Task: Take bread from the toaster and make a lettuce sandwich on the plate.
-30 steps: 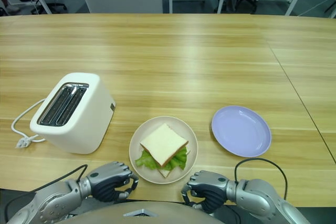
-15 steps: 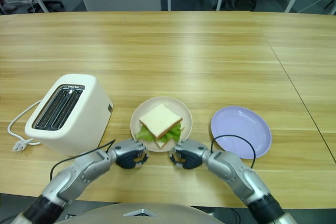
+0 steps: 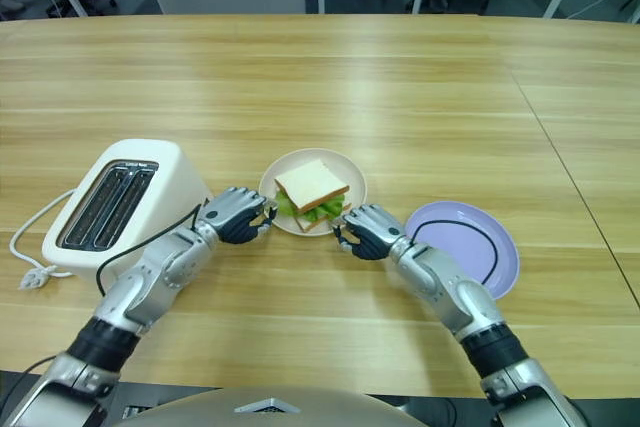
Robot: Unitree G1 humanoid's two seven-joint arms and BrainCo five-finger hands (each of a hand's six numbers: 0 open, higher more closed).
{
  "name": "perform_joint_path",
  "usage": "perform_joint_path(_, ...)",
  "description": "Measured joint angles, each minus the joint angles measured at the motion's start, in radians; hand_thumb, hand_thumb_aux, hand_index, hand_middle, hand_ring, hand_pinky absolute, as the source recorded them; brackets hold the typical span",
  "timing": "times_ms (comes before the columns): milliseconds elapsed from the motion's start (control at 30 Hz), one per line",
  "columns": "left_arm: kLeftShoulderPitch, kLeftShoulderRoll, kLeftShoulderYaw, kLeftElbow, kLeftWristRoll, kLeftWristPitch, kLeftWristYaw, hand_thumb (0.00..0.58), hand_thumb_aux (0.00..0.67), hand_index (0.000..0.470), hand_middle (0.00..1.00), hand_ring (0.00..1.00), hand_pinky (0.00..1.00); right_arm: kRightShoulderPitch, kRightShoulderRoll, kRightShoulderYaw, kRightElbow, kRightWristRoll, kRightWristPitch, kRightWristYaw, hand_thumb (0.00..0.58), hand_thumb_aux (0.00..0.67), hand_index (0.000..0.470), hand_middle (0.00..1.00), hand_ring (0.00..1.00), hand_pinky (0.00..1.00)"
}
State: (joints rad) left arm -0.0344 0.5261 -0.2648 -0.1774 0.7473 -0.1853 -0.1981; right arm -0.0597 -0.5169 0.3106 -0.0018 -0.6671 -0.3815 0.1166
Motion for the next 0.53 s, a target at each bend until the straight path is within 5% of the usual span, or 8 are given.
perform_joint_path(33, 0.039, -0.003, 0.028, -0.065, -0.039, 0.01, -0.011, 0.579, 0.646, 0.444, 1.0, 1.0, 1.0, 0.026, 0.005, -0.03, -0.047, 0.086, 0.004, 0.024, 0.58, 0.67, 0.46, 1.0, 1.0, 1.0)
perform_joint_path(67, 0.08, -0.012, 0.06, -0.137, -0.08, 0.015, -0.016, 0.543, 0.502, 0.345, 0.96, 0.96, 0.96, 0.053, 0.013, -0.066, -0.099, 0.17, 0.01, 0.041, 0.58, 0.67, 0.46, 1.0, 1.0, 1.0)
perform_joint_path(100, 0.122, -0.037, 0.093, -0.206, -0.129, 0.026, -0.018, 0.227, 0.147, 0.101, 0.41, 0.41, 0.41, 0.076, 0.027, -0.105, -0.145, 0.274, 0.024, 0.062, 0.58, 0.67, 0.46, 0.97, 0.97, 0.97)
perform_joint_path(133, 0.153, -0.067, 0.12, -0.266, -0.174, 0.036, -0.016, 0.227, 0.147, 0.101, 0.41, 0.41, 0.41, 0.093, 0.04, -0.143, -0.185, 0.359, 0.035, 0.073, 0.58, 0.67, 0.46, 0.97, 0.97, 0.97)
perform_joint_path(167, 0.181, -0.111, 0.14, -0.328, -0.236, 0.052, -0.011, 0.0, 0.0, 0.0, 0.0, 0.0, 0.0, 0.104, 0.055, -0.181, -0.223, 0.473, 0.053, 0.091, 0.128, 0.079, 0.054, 0.37, 0.37, 0.37)
perform_joint_path(200, 0.216, -0.164, 0.17, -0.39, -0.294, 0.07, -0.001, 0.0, 0.0, 0.0, 0.0, 0.0, 0.0, 0.117, 0.081, -0.223, -0.263, 0.577, 0.071, 0.103, 0.0, 0.0, 0.0, 0.0, 0.0, 0.0)
perform_joint_path(367, 0.297, -0.364, 0.25, -0.571, -0.605, 0.15, 0.038, 0.0, 0.0, 0.0, 0.0, 0.0, 0.0, 0.136, 0.192, -0.394, -0.361, 1.023, 0.19, 0.121, 0.0, 0.0, 0.0, 0.0, 0.0, 0.0)
perform_joint_path(533, 0.341, -0.432, 0.289, -0.577, -0.757, 0.156, 0.056, 0.0, 0.0, 0.0, 0.0, 0.0, 0.0, 0.143, 0.244, -0.462, -0.348, 1.126, 0.215, 0.135, 0.0, 0.0, 0.0, 0.0, 0.0, 0.0)
